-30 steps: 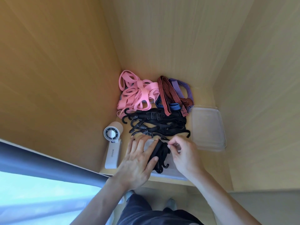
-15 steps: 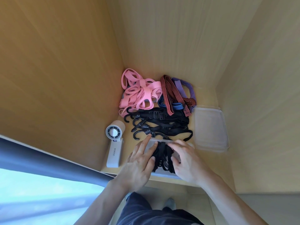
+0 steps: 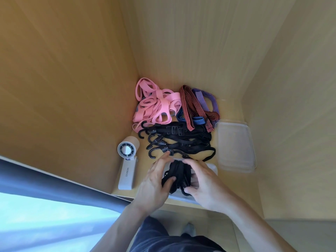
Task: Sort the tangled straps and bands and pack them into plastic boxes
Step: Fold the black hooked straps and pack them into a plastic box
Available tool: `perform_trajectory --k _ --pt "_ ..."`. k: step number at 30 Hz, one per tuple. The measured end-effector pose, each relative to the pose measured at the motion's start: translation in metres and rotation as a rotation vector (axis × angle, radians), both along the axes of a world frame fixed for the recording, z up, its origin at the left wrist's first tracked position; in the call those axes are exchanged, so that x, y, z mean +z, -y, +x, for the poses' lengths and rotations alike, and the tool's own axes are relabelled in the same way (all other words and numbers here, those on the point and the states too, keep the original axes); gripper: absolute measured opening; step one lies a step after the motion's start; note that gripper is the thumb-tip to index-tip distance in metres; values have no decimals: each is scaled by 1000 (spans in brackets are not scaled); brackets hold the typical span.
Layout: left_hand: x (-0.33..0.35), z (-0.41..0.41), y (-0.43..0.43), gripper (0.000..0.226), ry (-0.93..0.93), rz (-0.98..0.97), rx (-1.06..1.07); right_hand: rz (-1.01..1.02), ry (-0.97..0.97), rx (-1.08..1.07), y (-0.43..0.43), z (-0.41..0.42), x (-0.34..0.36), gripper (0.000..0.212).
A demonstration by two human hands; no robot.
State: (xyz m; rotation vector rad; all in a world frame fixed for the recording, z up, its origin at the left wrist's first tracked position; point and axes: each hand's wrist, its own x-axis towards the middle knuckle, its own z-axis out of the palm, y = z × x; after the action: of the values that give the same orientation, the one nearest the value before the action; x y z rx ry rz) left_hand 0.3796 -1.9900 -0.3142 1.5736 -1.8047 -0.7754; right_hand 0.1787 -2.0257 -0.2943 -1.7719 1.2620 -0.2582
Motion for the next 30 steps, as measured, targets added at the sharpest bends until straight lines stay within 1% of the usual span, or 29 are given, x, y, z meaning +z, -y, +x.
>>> perform_trajectory --k 3,4,5,7,11,13,15,18,21,24,27,30 --pt "-1 1 -4 21 -13 21 -13 -67 30 -90 -7 10 -8 77" --pt "0 2 -5 16 -36 56 -28 -101 39 -124 -10 14 -11 77" --pt "2 3 -6 19 -65 94 -50 -128 48 -155 -12 17 -13 77" --pt "4 6 -8 36 -114 166 -84 -149 55 -193 -16 23 -15 76" --pt "4 10 -7 61 -137 260 -102 -192 2 -184 -18 34 -11 73" --pt "3 9 -6 69 -146 271 -99 -219 -73 -129 -19 37 -7 73" --pt "4 8 -7 73 -158 273 -88 -236 -194 -57 -20 40 -3 73" --pt "6 6 -8 85 -175 261 -90 -296 -355 25 -18 42 0 67" --pt "9 7 -7 85 -114 218 -149 -341 -414 74 -14 43 2 60" --pt "13 11 -7 69 -32 186 -190 -339 -394 67 -10 37 2 58" --pt "13 15 -7 54 139 116 -186 -272 -310 60 -6 30 -1 59" --pt "17 18 -4 49 287 99 -191 -160 -218 79 -6 24 -5 69"
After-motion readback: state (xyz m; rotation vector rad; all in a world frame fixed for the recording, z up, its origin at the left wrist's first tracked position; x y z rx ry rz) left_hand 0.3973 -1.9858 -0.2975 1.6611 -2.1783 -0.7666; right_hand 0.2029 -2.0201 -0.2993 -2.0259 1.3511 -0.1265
